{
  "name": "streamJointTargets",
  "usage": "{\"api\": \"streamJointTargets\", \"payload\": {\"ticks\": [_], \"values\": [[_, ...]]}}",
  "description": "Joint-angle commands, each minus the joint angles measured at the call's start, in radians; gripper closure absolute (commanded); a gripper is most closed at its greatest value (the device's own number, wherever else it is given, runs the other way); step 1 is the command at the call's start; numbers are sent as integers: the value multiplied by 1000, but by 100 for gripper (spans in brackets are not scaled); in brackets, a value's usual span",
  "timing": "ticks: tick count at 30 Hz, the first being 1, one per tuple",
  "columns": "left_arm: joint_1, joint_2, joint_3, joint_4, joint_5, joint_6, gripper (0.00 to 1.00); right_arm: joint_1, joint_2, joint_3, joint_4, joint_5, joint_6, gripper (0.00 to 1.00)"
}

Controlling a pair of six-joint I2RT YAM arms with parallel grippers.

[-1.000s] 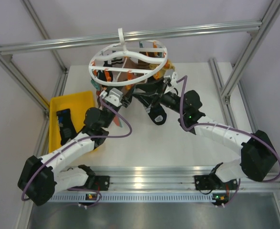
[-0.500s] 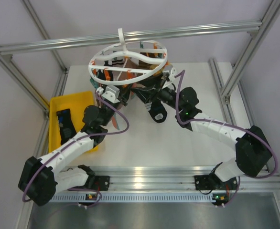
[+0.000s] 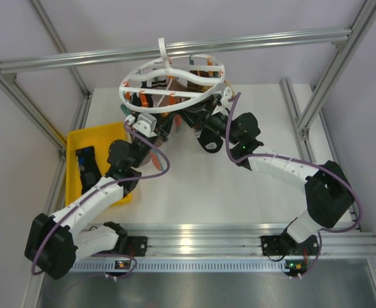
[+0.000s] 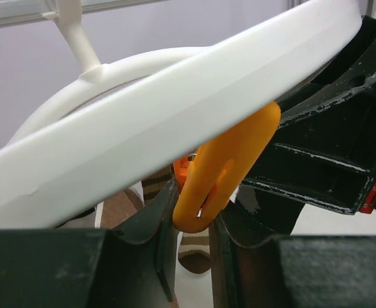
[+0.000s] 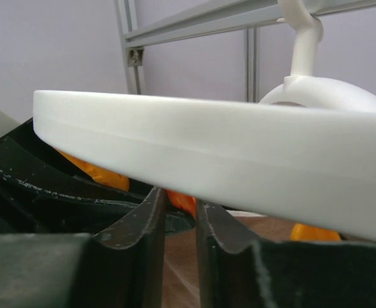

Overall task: Clip the socks to the hanger
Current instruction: Open the clamp at the hanger.

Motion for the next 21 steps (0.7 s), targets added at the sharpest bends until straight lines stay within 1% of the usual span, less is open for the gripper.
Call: {"api": "streamJointTargets", "payload": {"ticks": [1,2,4,5,6,9,11,16,19,20,21], "values": [[8,-16,49,-24,14,-32,100,-5,9,65,74,-44,-3,87],[10,-13,50,-28,11,-32,99,-5,9,68,75,-49,0,90],[8,-7,56,-31,4,-29,90,-5,7,77,74,-63,12,99],[8,-5,59,-33,-5,-30,84,-4,4,79,74,-64,14,100],[10,-2,64,-33,-14,-27,72,-4,1,80,75,-64,17,100],[8,1,70,-25,-31,-21,58,-1,-5,80,68,-66,34,100],[8,4,73,-14,-37,-13,54,-1,-11,77,65,-72,46,100],[9,19,81,27,-37,14,52,-1,-19,77,51,-92,89,100],[8,21,84,45,-19,19,58,1,-19,82,34,-86,97,100],[8,21,82,48,-2,15,65,1,-19,82,29,-83,94,100],[8,21,82,48,4,13,69,1,-17,82,29,-80,86,100]]}}
